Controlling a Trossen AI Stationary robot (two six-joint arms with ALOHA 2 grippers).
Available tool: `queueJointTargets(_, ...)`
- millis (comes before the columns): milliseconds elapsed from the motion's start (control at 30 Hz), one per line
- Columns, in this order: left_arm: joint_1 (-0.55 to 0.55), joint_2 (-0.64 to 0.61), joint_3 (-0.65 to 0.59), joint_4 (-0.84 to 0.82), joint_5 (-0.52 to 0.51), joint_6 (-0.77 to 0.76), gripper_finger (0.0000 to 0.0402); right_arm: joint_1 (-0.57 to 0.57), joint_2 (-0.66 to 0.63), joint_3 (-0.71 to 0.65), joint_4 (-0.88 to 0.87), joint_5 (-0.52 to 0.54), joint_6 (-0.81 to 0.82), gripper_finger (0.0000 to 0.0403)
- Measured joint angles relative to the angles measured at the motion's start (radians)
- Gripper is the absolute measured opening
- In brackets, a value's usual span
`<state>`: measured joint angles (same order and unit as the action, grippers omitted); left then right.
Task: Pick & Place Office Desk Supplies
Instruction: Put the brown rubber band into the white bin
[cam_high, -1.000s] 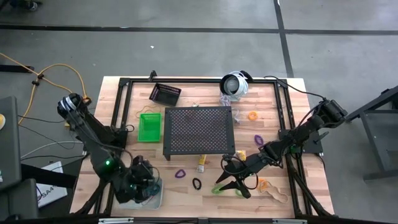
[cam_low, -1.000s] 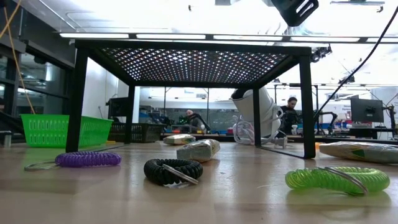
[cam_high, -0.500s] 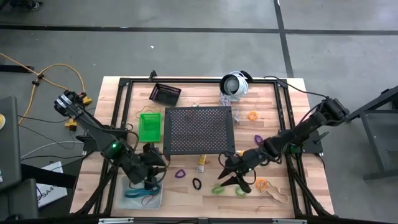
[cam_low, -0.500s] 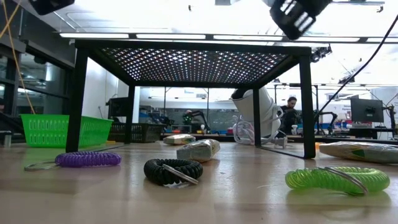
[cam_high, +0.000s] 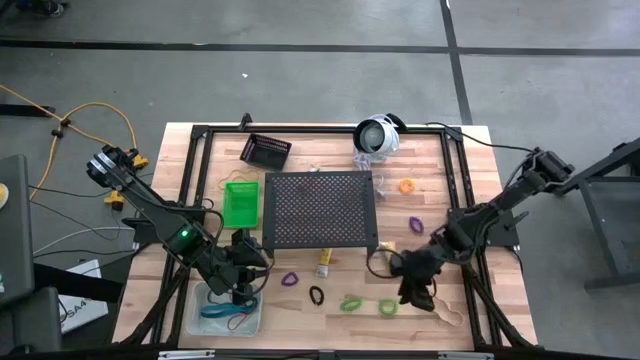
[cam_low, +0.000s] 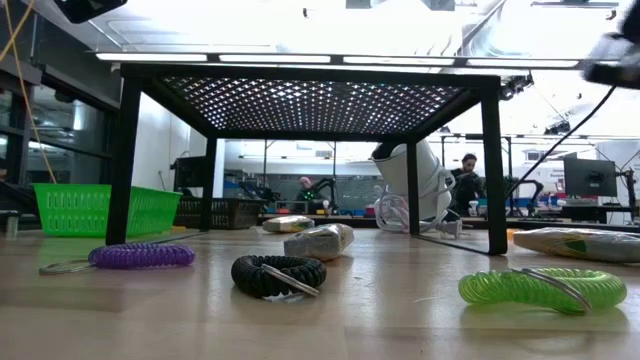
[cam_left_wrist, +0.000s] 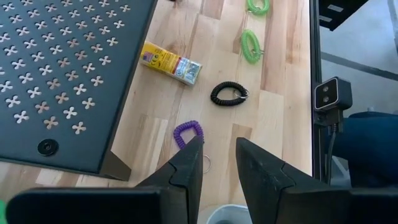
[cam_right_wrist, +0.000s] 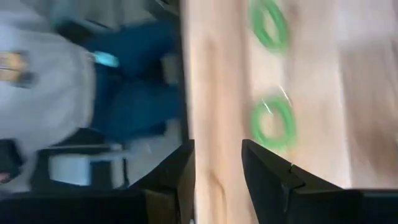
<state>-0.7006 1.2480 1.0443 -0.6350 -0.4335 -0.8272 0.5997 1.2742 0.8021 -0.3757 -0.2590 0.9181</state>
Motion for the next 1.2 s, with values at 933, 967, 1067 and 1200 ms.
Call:
queueJointTargets(933, -0.001, 0.0, 0.0, 0.0, 0.0, -0.003, 0.0093, 0.39, 0.154, 0.0, -0.308, 0.29, 0.433, 0.01)
queueJointTargets(967, -0.001, 0.0, 0.0, 0.0, 0.0, -0.003, 0.0093, 0.394, 0.163, 0.0, -0.313, 0.295, 0.444, 0.01)
queueJointTargets(1067, -0.001, 0.0, 0.0, 0.0, 0.0, -0.003, 0.0093, 0.408, 0.187, 0.0, -0.335, 0.317, 0.469, 0.01)
queueJointTargets(1200, -0.001, 0.0, 0.0, 0.0, 0.0, -0.003, 0.0093, 0.418, 0.205, 0.0, -0.34, 0.34, 0.484, 0.01)
